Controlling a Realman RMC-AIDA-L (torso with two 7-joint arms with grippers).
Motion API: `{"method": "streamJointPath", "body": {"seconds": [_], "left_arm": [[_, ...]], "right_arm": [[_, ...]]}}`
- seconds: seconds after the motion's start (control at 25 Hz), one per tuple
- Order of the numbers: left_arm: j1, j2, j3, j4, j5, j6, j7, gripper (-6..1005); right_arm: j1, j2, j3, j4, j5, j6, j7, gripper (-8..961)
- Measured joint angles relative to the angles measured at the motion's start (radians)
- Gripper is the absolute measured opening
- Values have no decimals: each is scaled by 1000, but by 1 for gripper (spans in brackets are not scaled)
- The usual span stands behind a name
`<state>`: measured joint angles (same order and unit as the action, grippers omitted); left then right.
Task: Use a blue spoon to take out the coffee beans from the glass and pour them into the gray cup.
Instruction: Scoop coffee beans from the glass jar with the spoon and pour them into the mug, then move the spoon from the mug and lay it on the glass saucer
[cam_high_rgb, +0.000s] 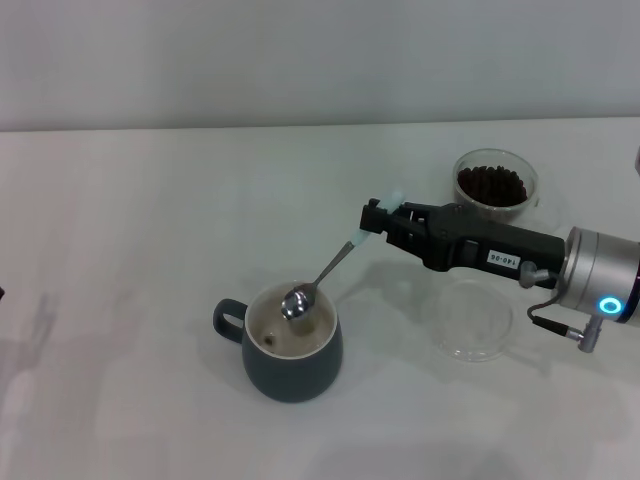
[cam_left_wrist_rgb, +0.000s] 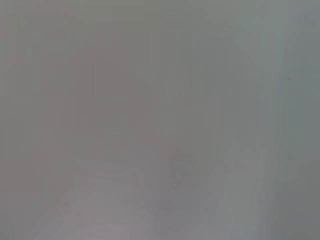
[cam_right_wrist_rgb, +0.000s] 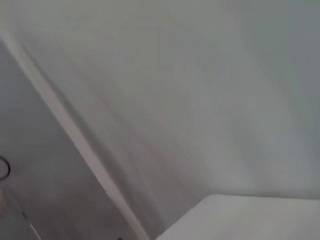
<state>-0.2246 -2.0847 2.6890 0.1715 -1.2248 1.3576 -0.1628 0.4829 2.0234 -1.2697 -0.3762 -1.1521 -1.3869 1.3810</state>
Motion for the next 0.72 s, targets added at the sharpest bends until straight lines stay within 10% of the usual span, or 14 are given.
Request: {"method": "streamJointPath", "body": {"seconds": [0.36, 0.72], "left_arm": [[5, -1, 0, 2, -1, 0, -3, 887], [4, -2, 0, 3, -12, 0, -4, 887]], "right_arm": [[-42, -41, 80, 1, 53, -117, 34, 141], [-114, -172, 147, 26, 45, -139, 166, 141]]}}
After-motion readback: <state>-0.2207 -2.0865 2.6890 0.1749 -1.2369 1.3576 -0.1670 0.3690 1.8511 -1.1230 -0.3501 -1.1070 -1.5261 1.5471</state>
